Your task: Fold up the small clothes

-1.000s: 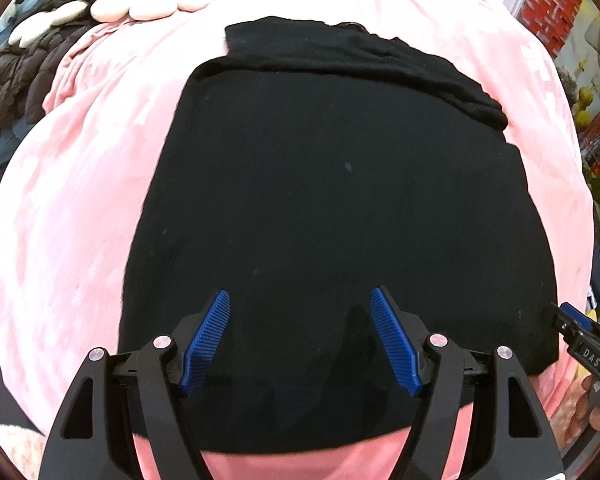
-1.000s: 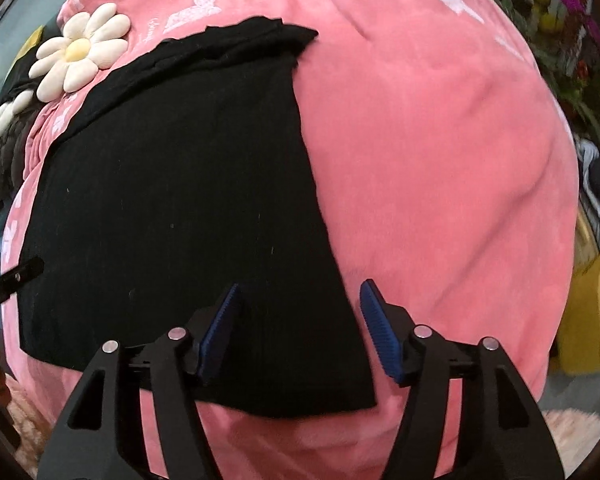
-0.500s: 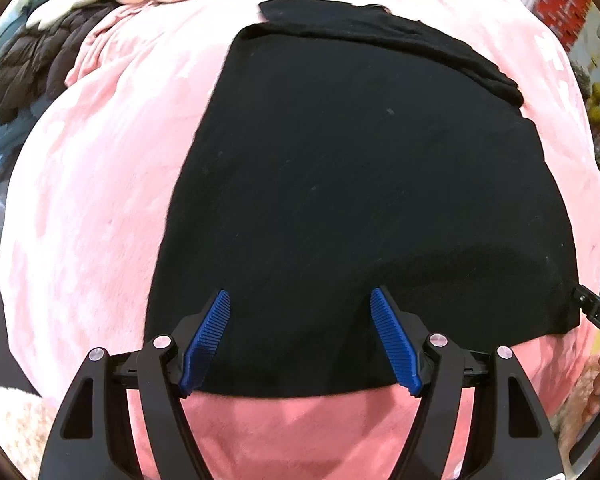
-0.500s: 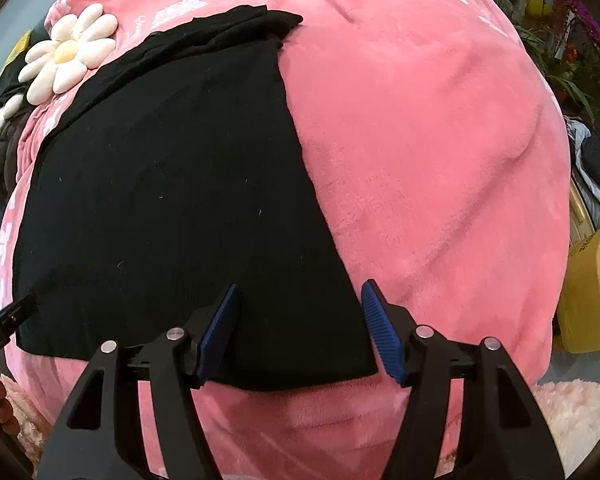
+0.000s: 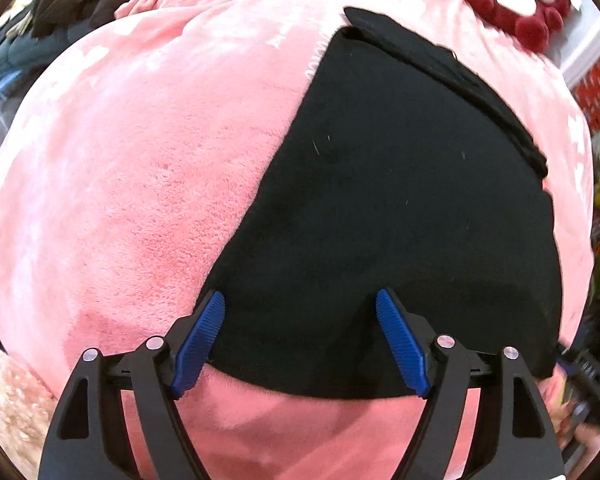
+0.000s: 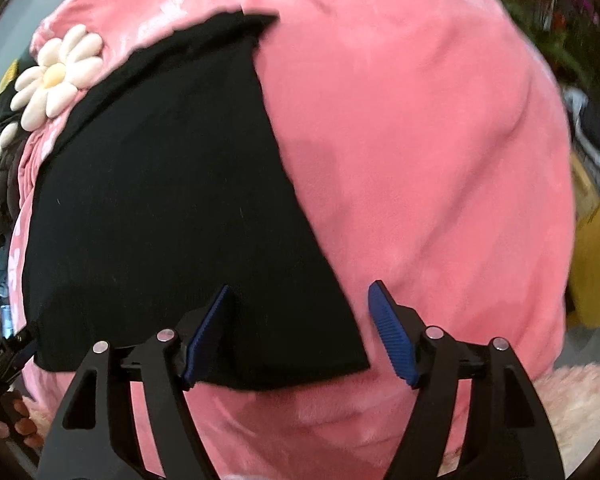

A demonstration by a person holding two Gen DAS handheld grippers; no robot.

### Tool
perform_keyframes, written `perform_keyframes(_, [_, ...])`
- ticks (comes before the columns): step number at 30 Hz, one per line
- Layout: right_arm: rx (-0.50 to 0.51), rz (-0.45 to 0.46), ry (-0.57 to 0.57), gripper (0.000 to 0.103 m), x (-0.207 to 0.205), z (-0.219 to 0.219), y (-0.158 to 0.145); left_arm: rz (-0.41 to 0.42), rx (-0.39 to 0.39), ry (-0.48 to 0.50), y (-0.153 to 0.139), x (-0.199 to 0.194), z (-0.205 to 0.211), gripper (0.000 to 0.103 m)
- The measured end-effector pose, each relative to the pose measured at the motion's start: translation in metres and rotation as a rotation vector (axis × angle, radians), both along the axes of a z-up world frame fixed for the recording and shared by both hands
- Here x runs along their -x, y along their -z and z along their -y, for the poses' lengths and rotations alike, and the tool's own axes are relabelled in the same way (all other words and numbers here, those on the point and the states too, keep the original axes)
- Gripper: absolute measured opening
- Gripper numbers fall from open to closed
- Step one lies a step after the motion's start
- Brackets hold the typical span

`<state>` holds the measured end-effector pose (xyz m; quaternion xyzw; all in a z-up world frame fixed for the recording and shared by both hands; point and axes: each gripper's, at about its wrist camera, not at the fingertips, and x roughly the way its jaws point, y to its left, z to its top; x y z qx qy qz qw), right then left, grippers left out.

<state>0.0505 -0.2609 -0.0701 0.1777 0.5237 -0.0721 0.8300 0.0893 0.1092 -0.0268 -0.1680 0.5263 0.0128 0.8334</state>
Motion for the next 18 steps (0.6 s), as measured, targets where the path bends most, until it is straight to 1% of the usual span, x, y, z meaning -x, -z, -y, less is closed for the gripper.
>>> perform_keyframes(3, [-0.019,0.022,0.003,0.069,0.003,0.001,-0.006,0.039,0.081,-0.055,-0.007,0.003,-0.014,0.076])
perform_keyframes(5, [-0.021,0.022,-0.009,0.070,0.003,-0.001,-0.006,0.016,0.113,-0.076,-0.002,0.001,-0.024,0.076])
perform_keyframes(8, [-0.008,0.000,-0.024,0.069,0.000,-0.005,0.001,0.021,0.128,-0.080,0.001,-0.001,-0.027,0.076])
perform_keyframes(9, [-0.005,0.002,-0.030,0.061,-0.002,-0.006,0.001,0.017,0.113,-0.068,0.001,-0.002,-0.024,0.076])
perform_keyframes(10, [-0.007,0.010,-0.045,0.054,-0.003,-0.008,0.000,0.014,0.101,-0.041,0.000,-0.004,-0.018,0.074])
perform_keyframes(11, [-0.016,0.020,-0.065,0.034,-0.003,-0.010,-0.001,0.014,0.078,0.006,-0.001,-0.004,-0.011,0.073])
perform_keyframes(12, [-0.029,0.022,-0.084,0.009,-0.004,-0.011,-0.002,0.011,0.065,0.036,0.000,0.000,-0.007,0.068])
perform_keyframes(13, [-0.046,0.022,-0.104,0.005,-0.004,-0.013,-0.004,0.000,0.053,0.068,0.000,0.000,-0.004,0.056])
perform_keyframes(14, [-0.069,0.021,-0.118,0.005,-0.004,-0.015,-0.006,-0.012,0.031,0.104,-0.002,0.001,0.001,0.028])
perform_keyframes(15, [-0.077,0.027,-0.134,0.005,-0.003,-0.017,-0.011,-0.028,0.044,0.127,-0.002,0.001,0.003,0.007])
perform_keyframes(16, [-0.077,0.038,-0.150,0.005,-0.001,-0.019,-0.017,-0.049,0.081,0.142,-0.002,0.000,0.001,0.002])
perform_keyframes(17, [-0.089,0.049,-0.158,0.005,0.002,-0.019,-0.025,-0.058,0.121,0.136,-0.004,0.002,-0.003,0.002])
perform_keyframes(18, [-0.099,0.056,-0.157,0.004,0.004,-0.018,-0.032,-0.047,0.150,0.134,-0.012,0.006,-0.008,0.002])
